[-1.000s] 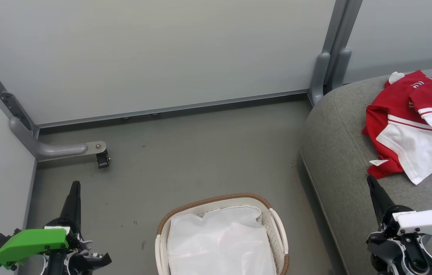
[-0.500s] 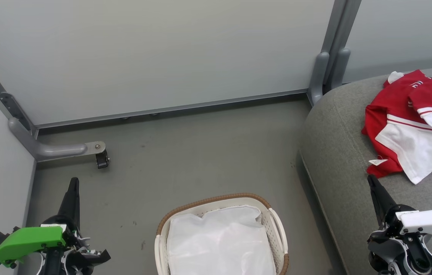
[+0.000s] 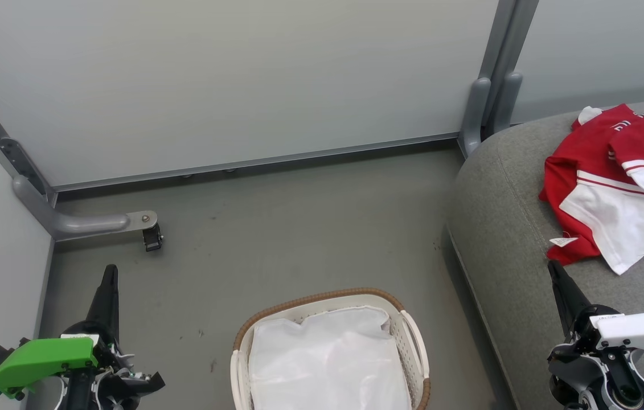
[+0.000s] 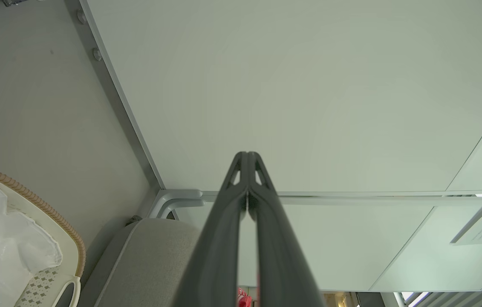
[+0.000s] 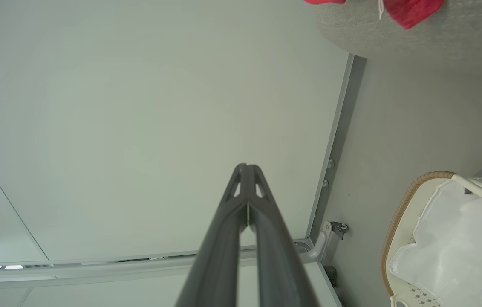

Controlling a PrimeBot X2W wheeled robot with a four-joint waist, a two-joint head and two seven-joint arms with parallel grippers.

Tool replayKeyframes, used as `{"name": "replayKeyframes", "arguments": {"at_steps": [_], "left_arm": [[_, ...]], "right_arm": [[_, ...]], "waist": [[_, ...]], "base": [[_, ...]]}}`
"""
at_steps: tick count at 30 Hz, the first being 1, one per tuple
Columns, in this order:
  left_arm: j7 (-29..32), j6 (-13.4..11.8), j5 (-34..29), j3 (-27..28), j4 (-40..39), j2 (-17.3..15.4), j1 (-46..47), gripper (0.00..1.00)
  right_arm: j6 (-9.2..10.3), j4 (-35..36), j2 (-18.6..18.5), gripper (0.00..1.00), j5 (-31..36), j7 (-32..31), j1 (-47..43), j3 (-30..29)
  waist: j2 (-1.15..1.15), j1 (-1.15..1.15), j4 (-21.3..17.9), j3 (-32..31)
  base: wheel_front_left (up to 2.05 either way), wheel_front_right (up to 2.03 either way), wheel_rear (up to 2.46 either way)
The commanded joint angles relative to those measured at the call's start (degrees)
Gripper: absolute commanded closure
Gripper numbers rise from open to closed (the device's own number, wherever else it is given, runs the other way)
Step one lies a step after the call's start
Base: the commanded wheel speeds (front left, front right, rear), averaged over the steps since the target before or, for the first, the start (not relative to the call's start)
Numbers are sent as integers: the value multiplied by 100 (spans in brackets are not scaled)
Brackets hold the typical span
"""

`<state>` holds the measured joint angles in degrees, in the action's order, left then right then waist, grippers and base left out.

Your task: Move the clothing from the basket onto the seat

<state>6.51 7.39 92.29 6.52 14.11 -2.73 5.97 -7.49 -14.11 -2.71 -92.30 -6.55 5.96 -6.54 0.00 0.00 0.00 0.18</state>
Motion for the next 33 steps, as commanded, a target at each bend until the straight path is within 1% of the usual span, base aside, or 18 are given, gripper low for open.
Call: {"name": "replayKeyframes", "arguments": {"at_steps": [1,33], "left_arm": [[25,22,23,14,-11,-27,59,100],[24,22,22,13,-13,-27,58,100]], "right_arm": [[0,23,-32,100,-21,-18,44,-10],[0,23,-31,100,-22,-17,43,-10]], "waist": [[0,0,0,0],[0,0,0,0]], "base": [[0,0,0],[0,0,0]]}}
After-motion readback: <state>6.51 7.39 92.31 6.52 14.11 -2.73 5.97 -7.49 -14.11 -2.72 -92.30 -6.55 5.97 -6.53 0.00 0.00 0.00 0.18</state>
